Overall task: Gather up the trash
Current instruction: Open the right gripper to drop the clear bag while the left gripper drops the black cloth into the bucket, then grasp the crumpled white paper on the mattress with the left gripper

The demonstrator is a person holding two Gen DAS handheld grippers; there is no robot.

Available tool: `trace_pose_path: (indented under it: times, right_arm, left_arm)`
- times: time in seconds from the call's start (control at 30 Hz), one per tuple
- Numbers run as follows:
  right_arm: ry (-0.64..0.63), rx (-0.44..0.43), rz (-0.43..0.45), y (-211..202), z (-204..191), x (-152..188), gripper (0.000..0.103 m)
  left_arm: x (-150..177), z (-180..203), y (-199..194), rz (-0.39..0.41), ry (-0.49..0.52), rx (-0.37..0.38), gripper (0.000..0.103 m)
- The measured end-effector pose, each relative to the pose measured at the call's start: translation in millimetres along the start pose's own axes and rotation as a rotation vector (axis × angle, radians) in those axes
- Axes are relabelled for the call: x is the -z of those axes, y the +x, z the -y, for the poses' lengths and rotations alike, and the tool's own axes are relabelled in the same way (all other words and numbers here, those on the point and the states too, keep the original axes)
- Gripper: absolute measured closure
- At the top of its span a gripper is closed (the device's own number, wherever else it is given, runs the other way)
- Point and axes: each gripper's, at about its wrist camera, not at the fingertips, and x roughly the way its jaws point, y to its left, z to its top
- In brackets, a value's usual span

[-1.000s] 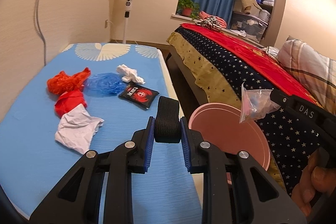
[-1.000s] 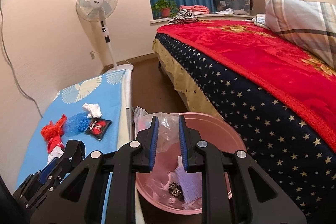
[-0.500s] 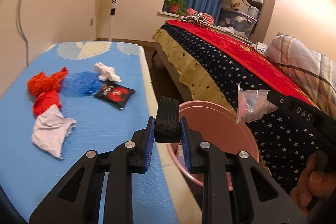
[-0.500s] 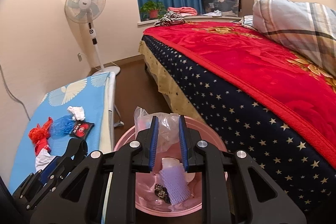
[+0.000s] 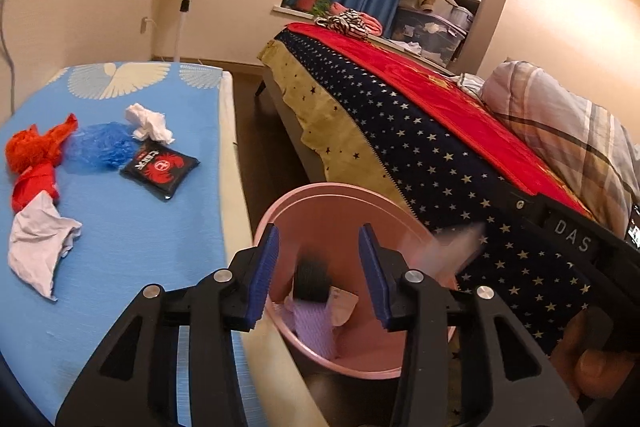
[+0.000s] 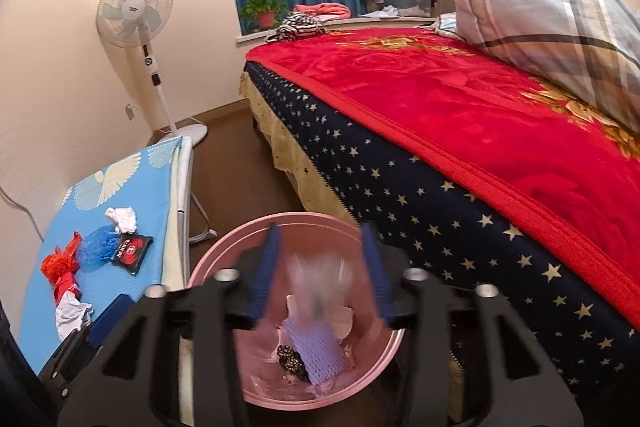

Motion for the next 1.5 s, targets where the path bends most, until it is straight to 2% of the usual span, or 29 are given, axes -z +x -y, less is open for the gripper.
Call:
trace_pose_path:
  times: [0.5, 0.87, 0.93, 1.0, 1.07, 1.17, 1.4, 1.5]
  right_arm:
    - [-0.031, -0.068, 0.009, -5, -22, 5, 0.055]
    - [-0.055, -0.133, 0.010, -9, -42, 10, 0.055]
    - [-0.052, -0.140, 0.007, -9, -44, 11, 0.055]
    - [-0.053, -0.151, 0.003, -8, -48, 12, 0.055]
    - [-0.058, -0.162, 0.000, -7, -51, 13, 0.055]
    - [-0.069, -0.179, -0.005, -5, -57, 14, 0.055]
    - [-0.081, -0.212, -0.020, 1, -67, 18, 0.050]
    - [-0.083, -0.214, -0.024, 3, -69, 18, 0.050]
  left_arm:
    - [-3, -52, -30, 0.039, -0.058, -0.154, 0.062]
    - [-4, -119, -55, 0.051, -0.132, -0.346, 0.062]
    - [-4, -135, -57, 0.041, -0.156, -0.402, 0.058]
    - [-3, -146, -60, 0.037, -0.176, -0.443, 0.051]
    - [-2, -159, -61, 0.026, -0.197, -0.490, 0.039]
    - [0, -175, -60, -0.004, -0.226, -0.544, 0.030]
    - [11, -200, -42, -0.118, -0.298, -0.530, 0.028]
    - [15, -198, -38, -0.131, -0.306, -0.504, 0.028]
